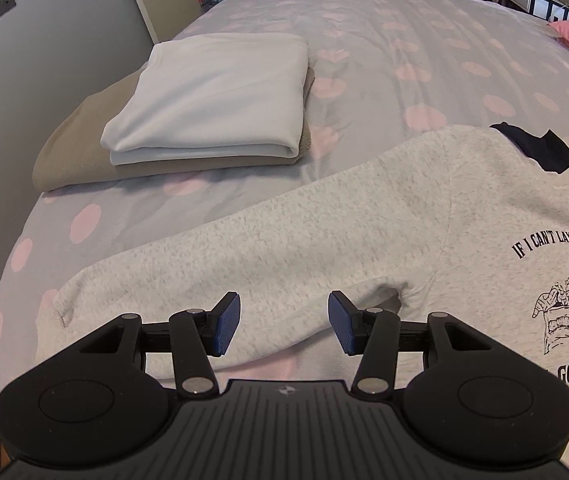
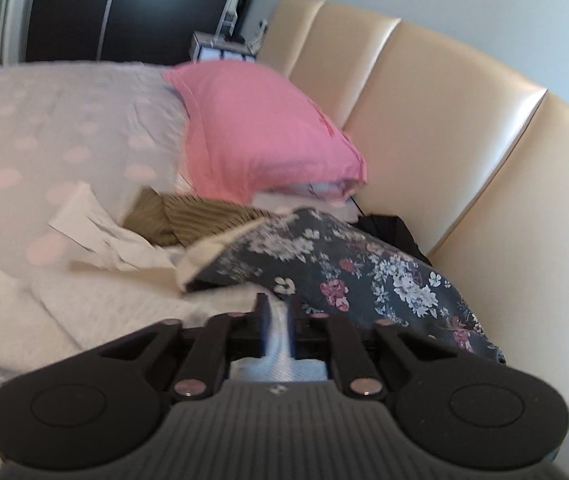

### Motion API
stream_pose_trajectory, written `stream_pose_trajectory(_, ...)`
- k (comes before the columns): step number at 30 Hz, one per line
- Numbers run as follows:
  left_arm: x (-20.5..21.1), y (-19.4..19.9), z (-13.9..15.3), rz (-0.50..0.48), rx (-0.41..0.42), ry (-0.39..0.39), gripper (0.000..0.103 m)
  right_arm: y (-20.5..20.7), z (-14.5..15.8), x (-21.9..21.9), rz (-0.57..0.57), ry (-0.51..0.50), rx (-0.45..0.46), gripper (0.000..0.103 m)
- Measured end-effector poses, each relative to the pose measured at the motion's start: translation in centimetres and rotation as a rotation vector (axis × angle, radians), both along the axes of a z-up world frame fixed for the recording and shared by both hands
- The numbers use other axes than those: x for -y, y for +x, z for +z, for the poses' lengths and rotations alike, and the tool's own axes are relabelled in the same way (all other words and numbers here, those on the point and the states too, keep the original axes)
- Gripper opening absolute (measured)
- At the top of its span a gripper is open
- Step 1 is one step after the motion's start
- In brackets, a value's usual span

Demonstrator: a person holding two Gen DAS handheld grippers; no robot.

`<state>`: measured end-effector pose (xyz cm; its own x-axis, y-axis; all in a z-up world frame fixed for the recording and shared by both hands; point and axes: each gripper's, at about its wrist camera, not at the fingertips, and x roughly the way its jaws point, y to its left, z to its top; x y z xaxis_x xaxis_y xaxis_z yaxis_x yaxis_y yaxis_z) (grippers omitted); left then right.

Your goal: Fold clothes

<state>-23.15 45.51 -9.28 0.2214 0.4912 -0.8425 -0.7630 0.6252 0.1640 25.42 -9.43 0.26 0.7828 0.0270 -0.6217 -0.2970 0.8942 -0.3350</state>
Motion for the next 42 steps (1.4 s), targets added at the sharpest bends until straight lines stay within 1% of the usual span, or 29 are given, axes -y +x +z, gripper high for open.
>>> stream_pose_trajectory(3,0.0,0.1,0.0,0.002,0.000,0.005,0.047,1.7,-1.4,0.1,-0.033,-0.018,-0.035,0.002)
stream_pose_trajectory(5,0.0,0.2,-0.1,0.001,-0.007,0.007,0.047,1.4,-1.7,0.6,-0.023,-0.005,-0.037,0.003)
stream_pose_trajectory(6,0.0,0.3,-0.2,0.000,-0.011,0.008,0.047,1.2,-1.7,0.8,-0.017,0.002,-0.036,0.005)
stream_pose_trajectory(8,0.1,0.6,-0.2,-0.011,-0.019,0.012,0.047,0.0,-1.6,1.1,0.017,-0.002,-0.019,0.006)
stream_pose_trajectory(10,0.3,0.8,-0.2,-0.022,-0.028,0.020,0.047,-1.6,-1.5,1.1,0.080,-0.023,0.001,0.010)
stream_pose_trajectory(11,0.4,0.8,-0.2,-0.029,-0.032,0.026,0.047,-2.4,-1.6,1.1,0.107,-0.042,0.012,0.015)
stream_pose_trajectory(12,0.5,0.9,-0.2,-0.036,-0.035,0.030,0.047,-3.2,-1.8,1.1,0.133,-0.063,0.019,0.024)
stream_pose_trajectory(14,0.7,0.8,-0.1,-0.042,-0.036,0.038,0.047,-4.9,-2.4,1.3,0.187,-0.091,0.020,0.036)
stream_pose_trajectory(16,0.8,0.7,0.0,-0.038,-0.030,0.043,0.047,-6.5,-3.1,1.5,0.234,-0.117,0.009,0.036)
stream_pose_trajectory(18,0.8,0.5,0.1,-0.032,-0.024,0.047,0.047,-8.0,-4.2,1.4,0.277,-0.165,0.004,0.038)
stream_pose_trajectory(21,0.7,0.4,0.2,-0.023,-0.021,0.048,0.047,-10.2,-6.5,1.2,0.352,-0.295,0.029,0.043)
stream_pose_trajectory(23,0.7,0.3,0.2,-0.020,-0.023,0.049,0.047,-11.2,-8.1,1.0,0.400,-0.384,0.043,0.044)
stream_pose_trajectory(25,0.6,0.3,0.2,-0.019,-0.025,0.051,0.047,-12.0,-9.7,0.8,0.446,-0.468,0.058,0.048)
stream_pose_trajectory(27,0.7,0.2,0.2,-0.018,-0.027,0.053,0.047,-12.6,-11.3,0.5,0.483,-0.580,0.102,0.055)
stream_pose_trajectory(30,0.7,0.3,0.1,-0.019,-0.033,0.053,0.047,-12.9,-14.3,0.3,0.528,-0.816,0.215,0.055)
stream_pose_trajectory(35,0.7,0.5,-0.1,-0.029,-0.050,0.059,0.047,-13.2,-19.5,1.4,0.668,-1.218,0.389,0.058)
stream_pose_trajectory(37,0.8,0.6,-0.2,-0.031,-0.053,0.061,0.047,-12.9,-20.4,2.2,0.681,-1.302,0.428,0.058)
stream_pose_trajectory(38,0.8,0.6,-0.2,-0.031,-0.054,0.060,0.047,-12.6,-20.4,2.5,0.674,-1.315,0.434,0.057)
stream_pose_trajectory(40,0.8,0.7,-0.2,-0.033,-0.055,0.060,0.047,-12.3,-19.8,2.7,0.644,-1.297,0.437,0.048)
stream_pose_trajectory(41,0.8,0.7,-0.2,-0.035,-0.055,0.061,0.047,-12.2,-19.3,2.7,0.634,-1.288,0.436,0.039)
stream_pose_trajectory(42,0.9,0.8,-0.2,-0.036,-0.055,0.061,0.047,-12.1,-18.8,2.8,0.625,-1.279,0.435,0.037)
